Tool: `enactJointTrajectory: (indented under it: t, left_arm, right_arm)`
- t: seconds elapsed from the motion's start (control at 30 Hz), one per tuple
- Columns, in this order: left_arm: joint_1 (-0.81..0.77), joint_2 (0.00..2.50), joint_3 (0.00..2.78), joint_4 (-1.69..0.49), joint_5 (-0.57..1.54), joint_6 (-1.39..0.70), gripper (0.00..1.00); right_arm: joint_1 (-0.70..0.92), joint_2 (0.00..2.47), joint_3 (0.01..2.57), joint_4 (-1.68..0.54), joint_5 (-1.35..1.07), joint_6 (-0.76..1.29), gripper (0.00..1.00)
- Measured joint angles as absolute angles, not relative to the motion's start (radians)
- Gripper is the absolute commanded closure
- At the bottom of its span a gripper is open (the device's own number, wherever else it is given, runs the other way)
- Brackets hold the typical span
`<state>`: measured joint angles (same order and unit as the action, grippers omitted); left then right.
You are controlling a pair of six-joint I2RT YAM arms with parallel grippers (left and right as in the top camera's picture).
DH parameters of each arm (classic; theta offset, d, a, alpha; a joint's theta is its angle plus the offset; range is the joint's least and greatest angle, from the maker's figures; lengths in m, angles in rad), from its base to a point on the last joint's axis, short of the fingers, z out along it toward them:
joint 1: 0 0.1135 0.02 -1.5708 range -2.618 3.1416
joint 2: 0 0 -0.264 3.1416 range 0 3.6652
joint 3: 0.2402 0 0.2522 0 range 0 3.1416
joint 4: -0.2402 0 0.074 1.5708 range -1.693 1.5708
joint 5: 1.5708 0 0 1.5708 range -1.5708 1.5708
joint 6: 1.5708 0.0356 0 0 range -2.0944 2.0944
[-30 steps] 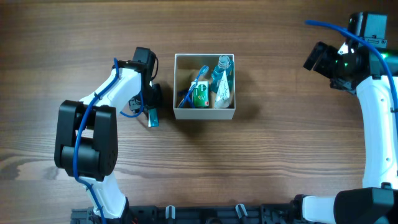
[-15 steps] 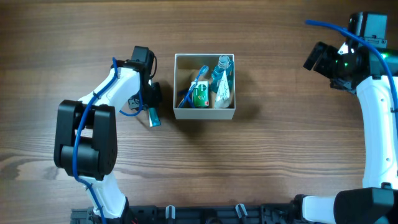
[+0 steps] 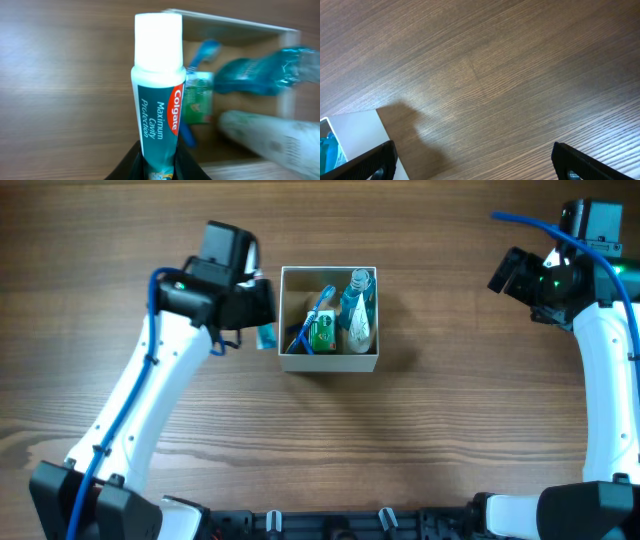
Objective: Pack container
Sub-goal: 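Lower the toothpaste tube into the box and release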
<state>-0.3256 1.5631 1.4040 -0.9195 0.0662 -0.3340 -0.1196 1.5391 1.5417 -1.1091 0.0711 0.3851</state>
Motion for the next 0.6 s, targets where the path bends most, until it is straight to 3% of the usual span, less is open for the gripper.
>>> enactJointTrajectory:
  t: [0.23,0.43,0.53,0.57,0.6]
  left_arm:
    - [-0.482,1.632,1.404,-0.720,0.038,-0.334,0.78]
    - [-0.492,1.775,1.404,-0.688,0.012,-0.334,0.80]
    - [-0.486,1.835,1.403,-0.694,0.007,-0.332,0.60]
    - [-0.484,1.849,1.402,-0.699,0.004,-0.329,0.50]
    - [-0.482,1.853,1.402,-0.699,0.005,-0.333,0.33]
  right_arm:
    - [-0.120,1.539,1.542,-1.109,0.071,0.385,0.00]
    - [-0.120,1.539,1.542,-1.109,0.071,0.385,0.00]
    - [-0.120,1.539,1.542,-1.109,0.071,0.385,0.00]
    - [-0.120,1.539,1.542,-1.109,0.071,0.385,0.00]
    - [-0.120,1.539,1.542,-1.109,0.071,0.385,0.00]
